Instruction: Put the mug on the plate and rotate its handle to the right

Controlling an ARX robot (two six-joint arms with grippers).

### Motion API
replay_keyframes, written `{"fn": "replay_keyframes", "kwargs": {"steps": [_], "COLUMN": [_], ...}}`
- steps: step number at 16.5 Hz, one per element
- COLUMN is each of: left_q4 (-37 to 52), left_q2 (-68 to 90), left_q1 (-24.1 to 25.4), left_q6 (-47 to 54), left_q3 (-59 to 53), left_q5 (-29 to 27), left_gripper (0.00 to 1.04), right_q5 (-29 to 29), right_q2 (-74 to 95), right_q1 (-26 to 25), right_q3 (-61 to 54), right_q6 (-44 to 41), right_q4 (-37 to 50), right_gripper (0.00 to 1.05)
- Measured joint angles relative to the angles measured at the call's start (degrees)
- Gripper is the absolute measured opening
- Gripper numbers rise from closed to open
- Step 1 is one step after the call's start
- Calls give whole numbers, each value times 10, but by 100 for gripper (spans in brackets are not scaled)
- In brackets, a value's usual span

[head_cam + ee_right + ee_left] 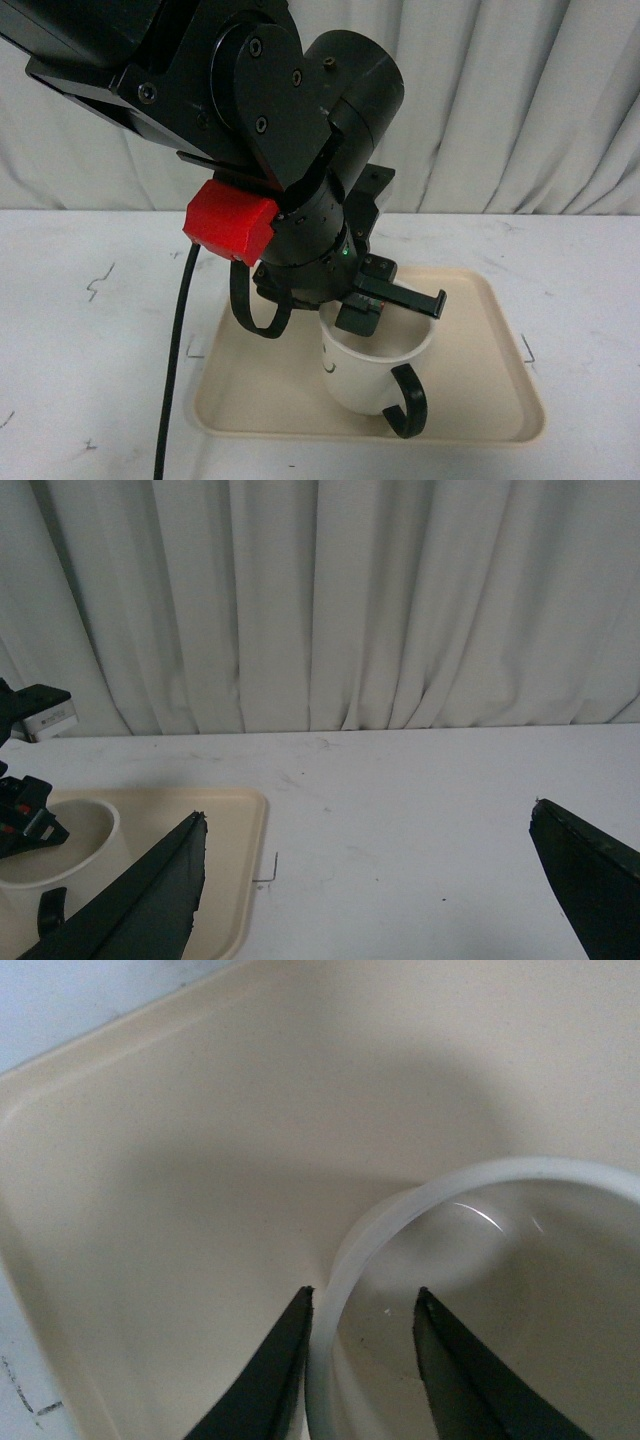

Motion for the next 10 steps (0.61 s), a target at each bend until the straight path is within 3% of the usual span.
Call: {"fn": "replay_keyframes", "kwargs": {"steps": [4, 6, 7, 10], "left_q4": [1, 97, 221, 311], "left_q2": [-82, -183, -258, -300], "left_q1": [8, 21, 38, 53], "left_q6": [1, 10, 52, 98], "left_q3": [-15, -71, -143, -169], "left_q5": [15, 3, -45, -74], "left_gripper": [77, 99, 97, 98], "right_q5": [0, 0, 0, 0], "right_q2": [0, 0, 0, 0], "right_q1": [0, 0, 0, 0], "right_q3": [0, 0, 0, 0], "right_q6": [0, 0, 0, 0], "right_q4": [0, 0, 0, 0], "right_gripper": [98, 98, 98, 98]}}
